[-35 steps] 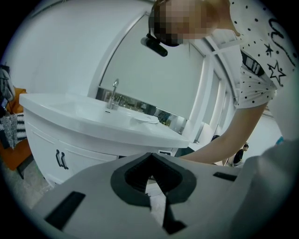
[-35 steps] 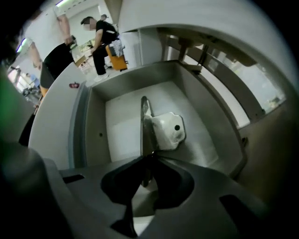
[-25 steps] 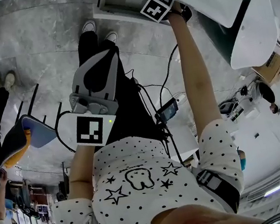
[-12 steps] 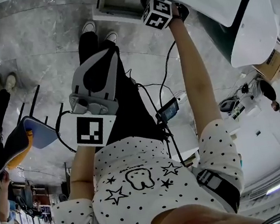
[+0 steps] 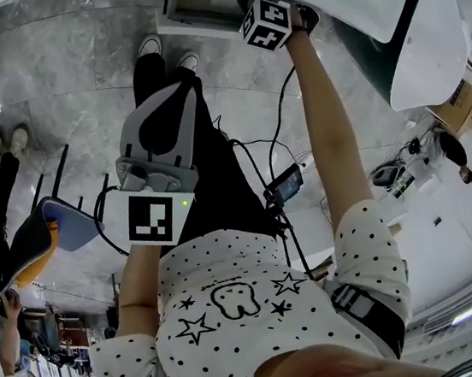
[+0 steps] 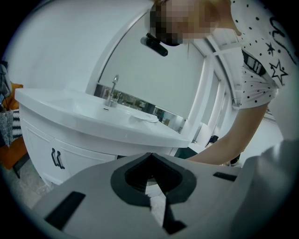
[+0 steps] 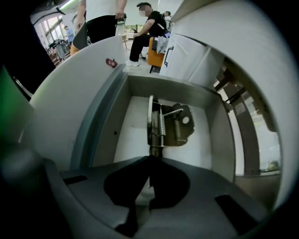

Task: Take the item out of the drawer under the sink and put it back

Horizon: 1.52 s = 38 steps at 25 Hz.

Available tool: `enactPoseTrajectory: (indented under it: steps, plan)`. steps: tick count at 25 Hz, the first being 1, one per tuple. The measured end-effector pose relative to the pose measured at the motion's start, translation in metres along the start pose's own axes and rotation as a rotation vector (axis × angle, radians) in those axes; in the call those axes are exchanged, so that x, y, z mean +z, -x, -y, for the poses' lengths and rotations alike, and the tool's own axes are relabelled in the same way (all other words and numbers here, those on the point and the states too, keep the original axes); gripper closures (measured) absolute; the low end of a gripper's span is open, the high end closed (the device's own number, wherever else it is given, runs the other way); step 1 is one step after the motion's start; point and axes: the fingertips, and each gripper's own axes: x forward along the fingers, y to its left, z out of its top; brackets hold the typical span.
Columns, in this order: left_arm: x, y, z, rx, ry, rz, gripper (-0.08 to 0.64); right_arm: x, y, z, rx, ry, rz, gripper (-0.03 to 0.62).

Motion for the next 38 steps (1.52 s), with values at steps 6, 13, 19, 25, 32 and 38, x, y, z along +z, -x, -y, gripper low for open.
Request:
enactPoseTrajectory:
  steps: [6, 13, 19, 25, 32, 38]
  plan:
    - [0.011, 0.001, 0.001, -0.011, -0.027, 0.0, 0.557, 0.004, 0.031, 0.004, -0.051, 0.013, 0.063, 0.58]
    - [0.026, 0.006, 0.004, -0.023, -0.039, 0.022, 0.557, 0.008, 0.066, -0.007, -0.074, -0.051, 0.098, 0.58]
    - [0.045, 0.013, 0.01, -0.033, -0.063, 0.041, 0.557, 0.009, 0.1, -0.017, -0.09, -0.185, 0.134, 0.58]
    - [0.066, 0.026, 0.015, -0.034, -0.07, 0.071, 0.557, 0.018, 0.14, -0.021, -0.115, -0.354, 0.197, 0.58]
    - [0.099, 0.04, 0.02, -0.03, -0.055, 0.095, 0.555, 0.029, 0.187, -0.012, -0.172, -0.616, 0.322, 0.583]
    - [0.107, 0.043, 0.016, -0.033, -0.071, 0.107, 0.557, 0.021, 0.158, -0.016, -0.13, -0.687, 0.274, 0.583]
